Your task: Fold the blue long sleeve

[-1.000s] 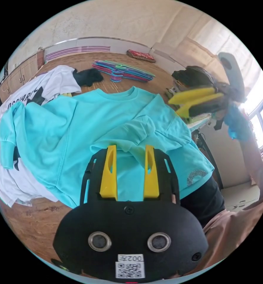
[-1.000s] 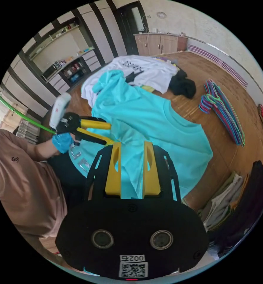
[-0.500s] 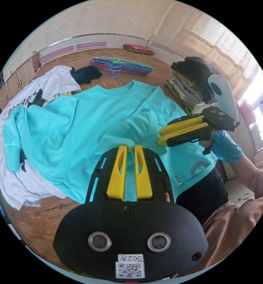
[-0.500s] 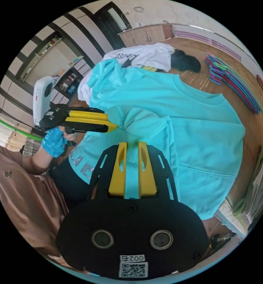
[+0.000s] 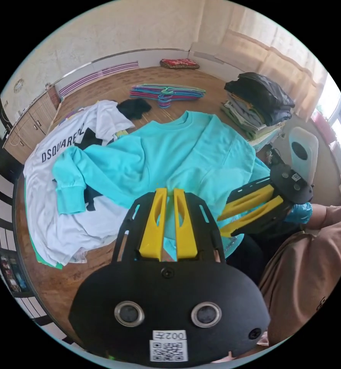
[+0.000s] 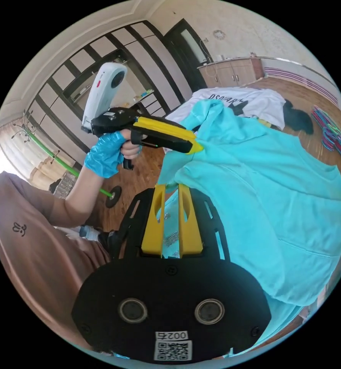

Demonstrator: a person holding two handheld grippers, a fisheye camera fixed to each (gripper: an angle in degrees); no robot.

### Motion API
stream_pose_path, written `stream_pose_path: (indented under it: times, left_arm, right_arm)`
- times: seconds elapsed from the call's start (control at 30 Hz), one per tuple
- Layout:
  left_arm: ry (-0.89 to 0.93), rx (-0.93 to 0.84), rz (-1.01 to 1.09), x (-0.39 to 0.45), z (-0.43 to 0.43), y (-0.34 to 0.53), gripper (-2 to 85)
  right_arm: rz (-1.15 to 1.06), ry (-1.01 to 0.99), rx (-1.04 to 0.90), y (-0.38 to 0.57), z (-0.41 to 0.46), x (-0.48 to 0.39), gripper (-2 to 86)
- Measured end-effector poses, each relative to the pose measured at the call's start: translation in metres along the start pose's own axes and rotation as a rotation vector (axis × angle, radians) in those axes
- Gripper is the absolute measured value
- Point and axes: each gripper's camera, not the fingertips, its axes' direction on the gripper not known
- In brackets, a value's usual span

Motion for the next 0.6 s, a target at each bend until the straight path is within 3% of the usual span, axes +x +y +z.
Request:
stream_pose_path:
  times: [0.1,0.27,0.43,0.6]
  left_arm:
    - [-0.006,-0.065,-0.044,-0.003,0.012,0.023,-0.6]
    - [-0.072,-0.084,-0.132,-0.006,0.008,0.067,0.5]
    - [-0.049,-0.108,-0.101,-0.006,-0.001,0.108,2.6]
    - [0.008,-0.170,0.026,0.007,0.001,0.156,7.6]
  right_arm:
    - [-0.057,-0.010,-0.033,0.027,-0.014,-0.020,4.4]
    - [-0.066,0.270,-0.026,0.089,-0.078,-0.037,6.1]
    - [0.131,0.571,0.024,0.190,-0.169,-0.033,7.8]
    - [0.322,0.641,0.059,0.288,-0.222,-0.038,10.7]
